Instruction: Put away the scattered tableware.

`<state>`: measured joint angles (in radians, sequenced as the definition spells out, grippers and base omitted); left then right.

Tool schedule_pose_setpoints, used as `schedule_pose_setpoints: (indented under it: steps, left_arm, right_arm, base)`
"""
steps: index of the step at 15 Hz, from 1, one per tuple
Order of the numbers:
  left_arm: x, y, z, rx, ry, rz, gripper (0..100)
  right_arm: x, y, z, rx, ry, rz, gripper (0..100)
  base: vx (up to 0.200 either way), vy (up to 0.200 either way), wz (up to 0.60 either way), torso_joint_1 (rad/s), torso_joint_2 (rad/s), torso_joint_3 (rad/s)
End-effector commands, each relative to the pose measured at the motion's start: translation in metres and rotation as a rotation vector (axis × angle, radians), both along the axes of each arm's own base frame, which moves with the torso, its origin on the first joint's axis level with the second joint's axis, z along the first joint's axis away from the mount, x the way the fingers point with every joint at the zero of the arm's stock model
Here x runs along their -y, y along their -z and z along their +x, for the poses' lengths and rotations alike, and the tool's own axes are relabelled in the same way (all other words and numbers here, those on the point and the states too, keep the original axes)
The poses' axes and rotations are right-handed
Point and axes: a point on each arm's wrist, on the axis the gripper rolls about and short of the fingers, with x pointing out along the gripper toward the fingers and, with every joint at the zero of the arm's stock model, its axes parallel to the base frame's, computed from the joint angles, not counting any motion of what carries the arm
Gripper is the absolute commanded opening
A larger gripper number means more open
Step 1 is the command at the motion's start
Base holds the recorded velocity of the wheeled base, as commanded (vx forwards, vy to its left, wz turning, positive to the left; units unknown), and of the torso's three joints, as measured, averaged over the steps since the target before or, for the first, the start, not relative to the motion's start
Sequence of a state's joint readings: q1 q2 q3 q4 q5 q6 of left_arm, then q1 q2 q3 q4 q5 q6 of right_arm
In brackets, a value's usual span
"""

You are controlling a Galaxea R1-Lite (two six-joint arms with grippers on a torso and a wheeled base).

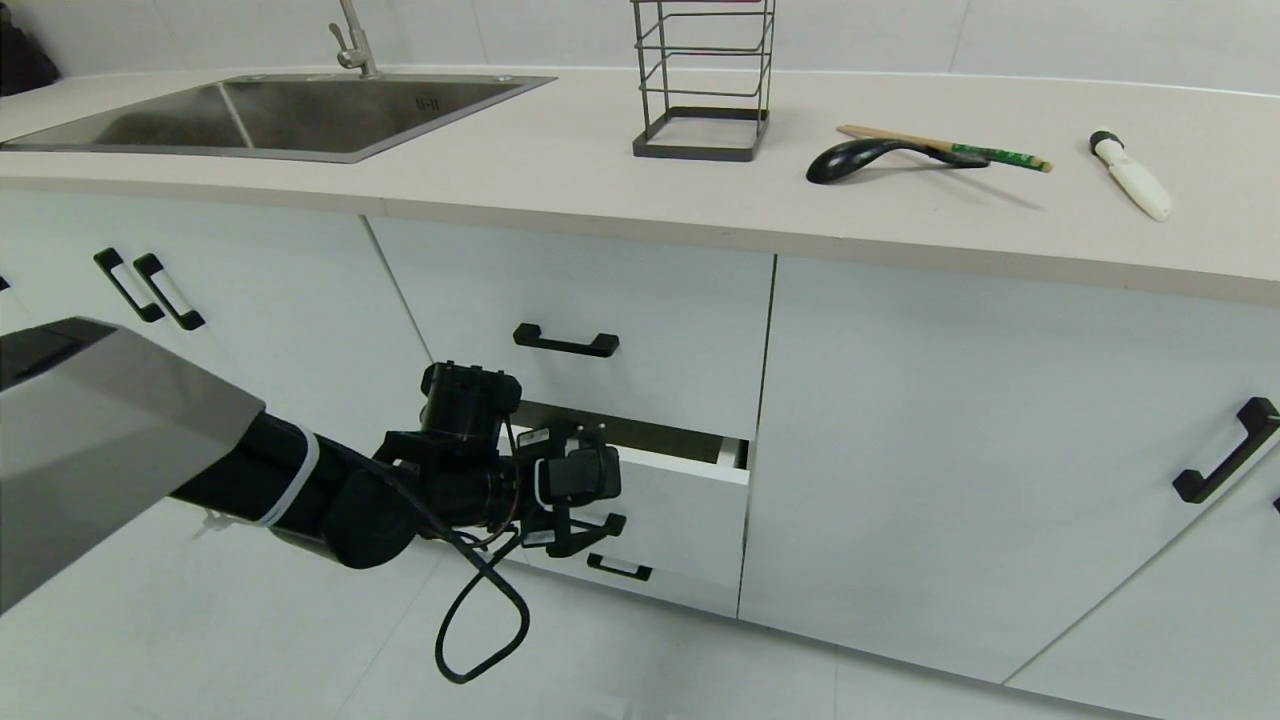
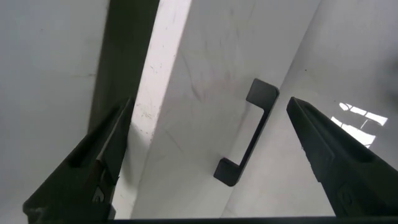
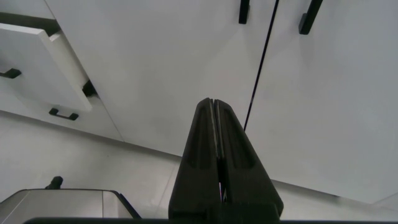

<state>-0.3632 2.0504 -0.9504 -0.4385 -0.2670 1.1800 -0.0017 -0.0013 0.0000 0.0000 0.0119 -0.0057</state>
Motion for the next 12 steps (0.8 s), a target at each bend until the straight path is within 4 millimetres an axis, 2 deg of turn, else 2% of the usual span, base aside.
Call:
schedule_pose_setpoints:
  steps: [1,2,3,4,6,8,12]
  left_arm:
    - [-0.011,-0.007,-0.031,-0.032,0.011,0.005,100]
    - [-0.019,-0.015,-0.050,-0.029,0.008,0.004,100]
    - [-0.019,-0.015,-0.050,-0.029,0.008,0.004,100]
    - [-0.031,-0.028,-0.083,-0.017,0.006,-0.004,100]
    - [-0.038,-0.031,-0.106,-0.026,0.004,-0.009,100]
    - [-0.041,-0.031,-0.114,-0.040,-0.008,-0.021,100]
    - [-0.032,-0.021,-0.117,-0.083,0.028,-0.008,100]
  right_arm:
    - [0.000,0.000,0.000,-0.001,-0.001,0.000,0]
    - [0.000,0.000,0.000,-0.001,-0.001,0.000,0]
    - [0.000,0.000,0.000,-0.001,-0.001,0.000,0]
    - [0.000,0.000,0.000,-0.001,-0.001,0.000,0]
    - [0.000,0.000,0.000,-0.001,-0.001,0.000,0]
    - [0.000,0.000,0.000,-0.001,-0.001,0.000,0]
    - [0.000,0.000,0.000,-0.001,-0.001,0.000,0]
  base:
    - [0.000,0.000,0.00,0.000,0.00,0.000]
    - [0.000,0.000,0.00,0.000,0.00,0.000]
    - [0.000,0.000,0.00,0.000,0.00,0.000]
    - [0.000,0.000,0.00,0.000,0.00,0.000]
    - [0.000,0.000,0.00,0.000,0.00,0.000]
    - [0.000,0.000,0.00,0.000,0.00,0.000]
    - [0.000,0.000,0.00,0.000,0.00,0.000]
